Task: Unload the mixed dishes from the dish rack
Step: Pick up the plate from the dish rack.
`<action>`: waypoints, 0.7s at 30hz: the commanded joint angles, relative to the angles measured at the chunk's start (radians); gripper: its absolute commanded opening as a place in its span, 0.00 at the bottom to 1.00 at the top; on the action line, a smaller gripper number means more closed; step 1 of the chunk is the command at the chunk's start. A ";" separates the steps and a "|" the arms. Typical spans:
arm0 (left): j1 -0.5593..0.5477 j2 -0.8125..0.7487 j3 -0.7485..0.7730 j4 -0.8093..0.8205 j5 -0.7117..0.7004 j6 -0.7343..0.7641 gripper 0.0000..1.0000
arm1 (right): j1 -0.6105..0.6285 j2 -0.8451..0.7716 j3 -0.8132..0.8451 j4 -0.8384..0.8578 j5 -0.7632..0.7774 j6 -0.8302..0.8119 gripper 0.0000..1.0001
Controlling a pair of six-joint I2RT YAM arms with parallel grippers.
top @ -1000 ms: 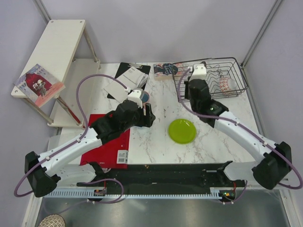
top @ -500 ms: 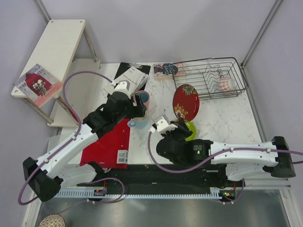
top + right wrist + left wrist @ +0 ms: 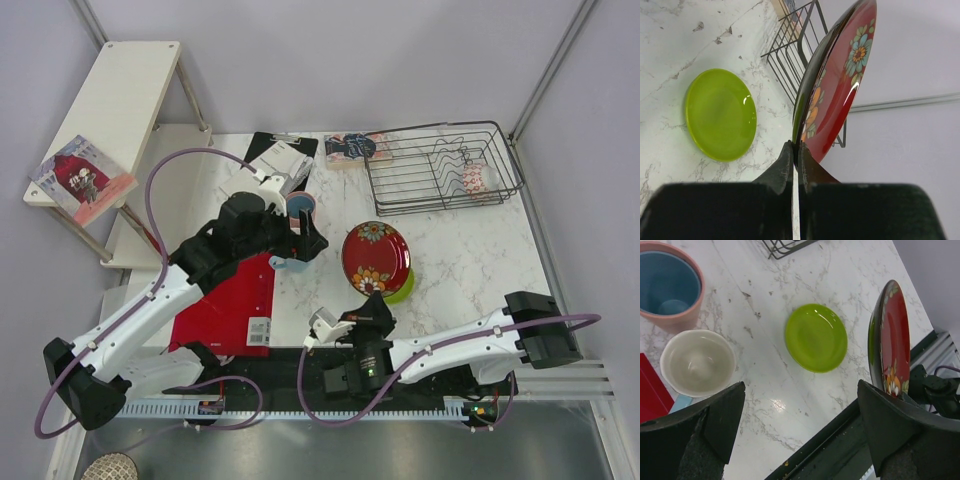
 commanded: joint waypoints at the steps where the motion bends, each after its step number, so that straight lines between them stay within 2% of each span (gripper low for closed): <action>1: 0.007 -0.025 0.018 0.068 0.137 0.083 0.99 | 0.013 -0.021 0.044 -0.115 0.154 0.104 0.00; 6: 0.002 -0.026 -0.005 0.115 0.189 0.086 0.98 | 0.018 -0.015 0.040 -0.117 0.140 0.112 0.00; 21: -0.104 0.119 0.045 0.174 0.156 0.084 0.86 | 0.026 0.033 0.052 -0.111 0.134 0.117 0.00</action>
